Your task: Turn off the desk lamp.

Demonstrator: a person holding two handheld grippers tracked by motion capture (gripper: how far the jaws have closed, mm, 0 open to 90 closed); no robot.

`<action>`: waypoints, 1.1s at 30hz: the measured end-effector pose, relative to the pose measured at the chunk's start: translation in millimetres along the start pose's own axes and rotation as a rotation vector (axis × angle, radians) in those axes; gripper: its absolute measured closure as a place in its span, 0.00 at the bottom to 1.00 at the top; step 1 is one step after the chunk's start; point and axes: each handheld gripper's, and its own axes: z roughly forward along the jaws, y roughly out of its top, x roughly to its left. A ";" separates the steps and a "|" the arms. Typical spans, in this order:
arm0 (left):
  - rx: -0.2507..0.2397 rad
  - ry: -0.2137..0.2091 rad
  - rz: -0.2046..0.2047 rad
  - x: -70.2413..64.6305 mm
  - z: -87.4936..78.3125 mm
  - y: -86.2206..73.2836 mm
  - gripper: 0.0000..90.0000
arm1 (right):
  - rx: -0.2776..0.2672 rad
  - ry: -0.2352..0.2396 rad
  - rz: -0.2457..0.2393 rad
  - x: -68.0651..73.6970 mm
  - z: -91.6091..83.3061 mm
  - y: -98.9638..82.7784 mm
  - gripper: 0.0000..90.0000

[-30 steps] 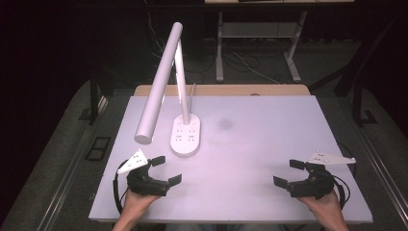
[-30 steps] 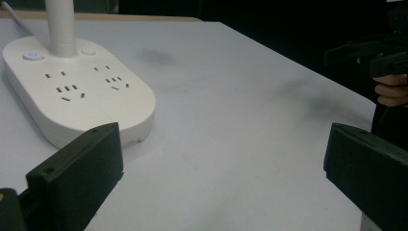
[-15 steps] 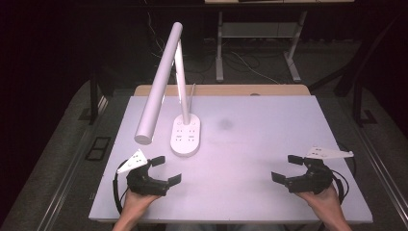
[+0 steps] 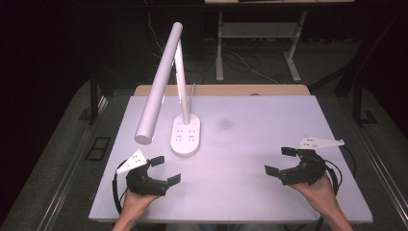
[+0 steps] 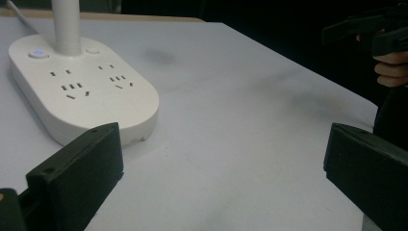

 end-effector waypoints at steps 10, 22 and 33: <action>-0.002 0.000 -0.004 -0.5 0.0 -0.1 0.00 | 0.017 0.011 -0.028 2.1 6.9 18.8 0.01; -0.001 -0.001 -0.004 -0.2 0.1 -0.2 0.00 | 0.039 0.032 -0.055 3.5 17.5 41.3 0.01; -0.002 -0.003 0.000 0.0 -0.3 -0.3 0.00 | 0.072 0.044 -0.088 5.1 34.7 62.4 0.01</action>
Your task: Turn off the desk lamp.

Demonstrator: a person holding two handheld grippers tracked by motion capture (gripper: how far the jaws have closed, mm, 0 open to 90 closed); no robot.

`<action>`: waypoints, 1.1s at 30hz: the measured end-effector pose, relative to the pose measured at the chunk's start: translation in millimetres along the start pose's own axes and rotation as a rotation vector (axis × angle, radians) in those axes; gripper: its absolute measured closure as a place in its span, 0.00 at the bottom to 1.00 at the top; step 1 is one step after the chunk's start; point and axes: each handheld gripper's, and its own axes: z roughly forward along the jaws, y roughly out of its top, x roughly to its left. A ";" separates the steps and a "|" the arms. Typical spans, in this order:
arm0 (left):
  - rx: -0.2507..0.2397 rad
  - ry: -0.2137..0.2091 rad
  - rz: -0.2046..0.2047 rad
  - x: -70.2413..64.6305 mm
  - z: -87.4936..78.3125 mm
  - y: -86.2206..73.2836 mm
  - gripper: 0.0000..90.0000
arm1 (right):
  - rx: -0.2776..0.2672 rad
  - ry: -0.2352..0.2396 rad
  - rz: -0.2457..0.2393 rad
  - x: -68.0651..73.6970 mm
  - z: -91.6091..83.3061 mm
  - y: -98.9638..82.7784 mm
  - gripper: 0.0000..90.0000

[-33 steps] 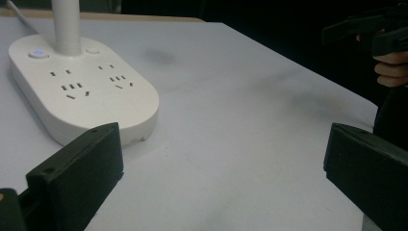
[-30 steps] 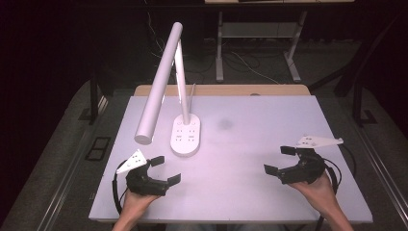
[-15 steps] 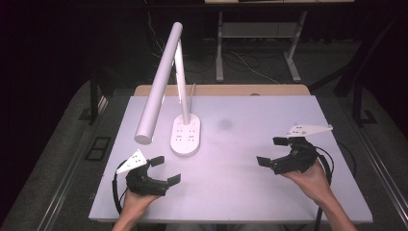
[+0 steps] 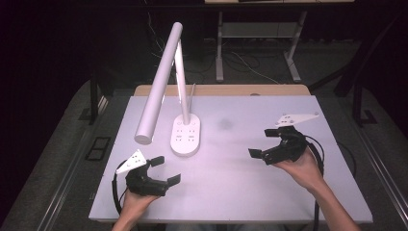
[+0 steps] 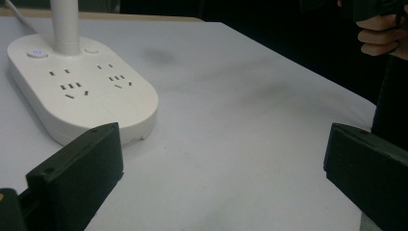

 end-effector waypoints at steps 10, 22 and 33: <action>0.001 -0.001 -0.003 -0.1 -0.1 -0.1 0.00 | 0.017 0.016 -0.028 4.0 15.3 18.4 0.01; -0.001 0.000 -0.002 0.3 -0.6 0.0 0.00 | 0.048 0.031 -0.056 6.2 41.5 45.7 0.01; -0.001 0.000 -0.006 0.5 -0.9 0.0 0.00 | 0.065 0.037 -0.058 5.1 65.3 64.1 0.01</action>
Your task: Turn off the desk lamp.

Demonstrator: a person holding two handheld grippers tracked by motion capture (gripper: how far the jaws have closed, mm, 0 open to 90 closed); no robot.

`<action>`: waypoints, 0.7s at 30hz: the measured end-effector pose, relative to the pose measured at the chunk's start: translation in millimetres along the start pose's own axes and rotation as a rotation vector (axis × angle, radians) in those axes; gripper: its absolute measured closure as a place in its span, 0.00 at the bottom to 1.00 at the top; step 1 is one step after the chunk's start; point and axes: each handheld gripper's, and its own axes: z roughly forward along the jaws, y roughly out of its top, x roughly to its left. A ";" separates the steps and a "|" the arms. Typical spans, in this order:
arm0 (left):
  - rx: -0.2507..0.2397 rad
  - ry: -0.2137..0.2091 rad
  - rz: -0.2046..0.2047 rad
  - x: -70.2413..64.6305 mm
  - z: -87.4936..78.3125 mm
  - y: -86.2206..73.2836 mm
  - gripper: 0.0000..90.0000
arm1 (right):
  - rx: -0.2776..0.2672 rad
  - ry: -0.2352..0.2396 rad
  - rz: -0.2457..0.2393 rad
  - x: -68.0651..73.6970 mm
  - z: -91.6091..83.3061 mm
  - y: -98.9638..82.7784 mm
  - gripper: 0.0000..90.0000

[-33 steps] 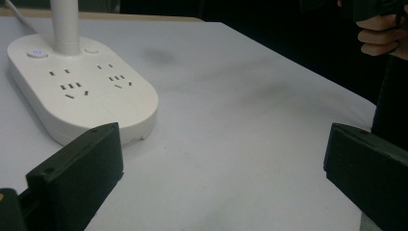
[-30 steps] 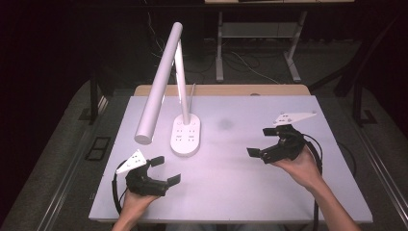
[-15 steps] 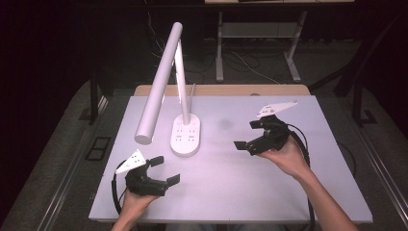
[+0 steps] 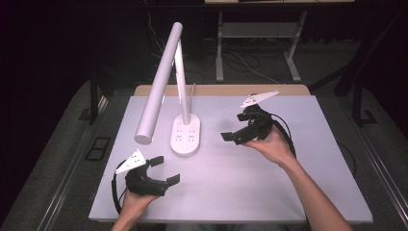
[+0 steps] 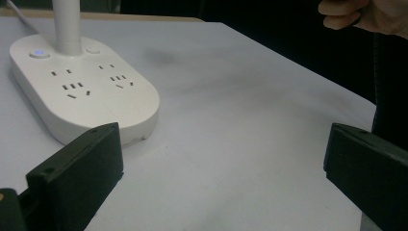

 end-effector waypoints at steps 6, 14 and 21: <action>0.000 0.000 -0.002 0.0 0.0 -0.1 0.00 | 0.010 0.004 -0.001 -1.7 9.8 7.8 0.01; -0.002 -0.001 -0.001 0.7 -0.4 0.0 0.00 | 0.010 0.004 0.006 -6.0 23.5 20.7 0.01; 0.000 -0.003 0.000 0.6 -0.1 0.1 0.00 | -0.002 0.001 0.016 -11.5 35.9 36.3 0.01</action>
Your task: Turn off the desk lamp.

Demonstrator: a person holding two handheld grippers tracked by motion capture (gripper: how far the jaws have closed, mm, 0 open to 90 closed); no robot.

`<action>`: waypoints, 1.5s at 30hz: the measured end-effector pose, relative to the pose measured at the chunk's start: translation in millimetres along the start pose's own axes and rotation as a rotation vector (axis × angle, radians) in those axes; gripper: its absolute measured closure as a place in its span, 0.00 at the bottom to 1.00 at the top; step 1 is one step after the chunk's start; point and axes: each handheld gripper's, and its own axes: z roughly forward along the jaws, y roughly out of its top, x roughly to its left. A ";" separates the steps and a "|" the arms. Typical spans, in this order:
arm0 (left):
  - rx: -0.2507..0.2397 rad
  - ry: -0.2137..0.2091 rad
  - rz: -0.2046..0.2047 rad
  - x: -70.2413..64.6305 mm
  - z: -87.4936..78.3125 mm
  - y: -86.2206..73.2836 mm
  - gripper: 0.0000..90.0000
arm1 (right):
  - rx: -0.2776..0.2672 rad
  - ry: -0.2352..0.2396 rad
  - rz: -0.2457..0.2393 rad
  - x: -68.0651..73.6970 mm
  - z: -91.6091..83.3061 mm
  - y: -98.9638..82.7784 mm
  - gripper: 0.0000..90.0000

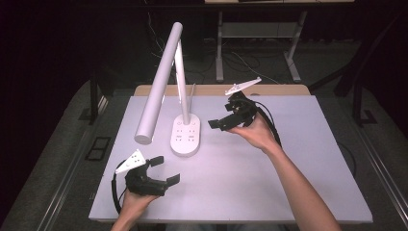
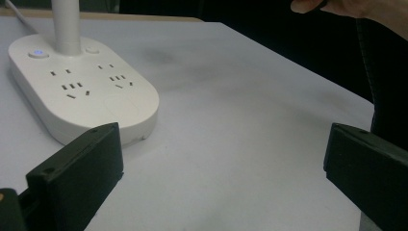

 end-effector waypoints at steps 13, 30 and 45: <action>-0.003 -0.004 0.009 1.2 -1.2 0.6 0.00 | -0.018 0.013 0.039 -11.7 36.8 12.0 0.01; -0.009 -0.004 -0.001 2.5 -1.9 0.8 0.00 | -0.025 0.045 0.113 -29.3 69.8 10.4 0.19; -0.014 -0.009 -0.008 3.3 -4.0 1.1 0.00 | 0.020 0.035 0.128 -36.7 100.1 18.6 0.65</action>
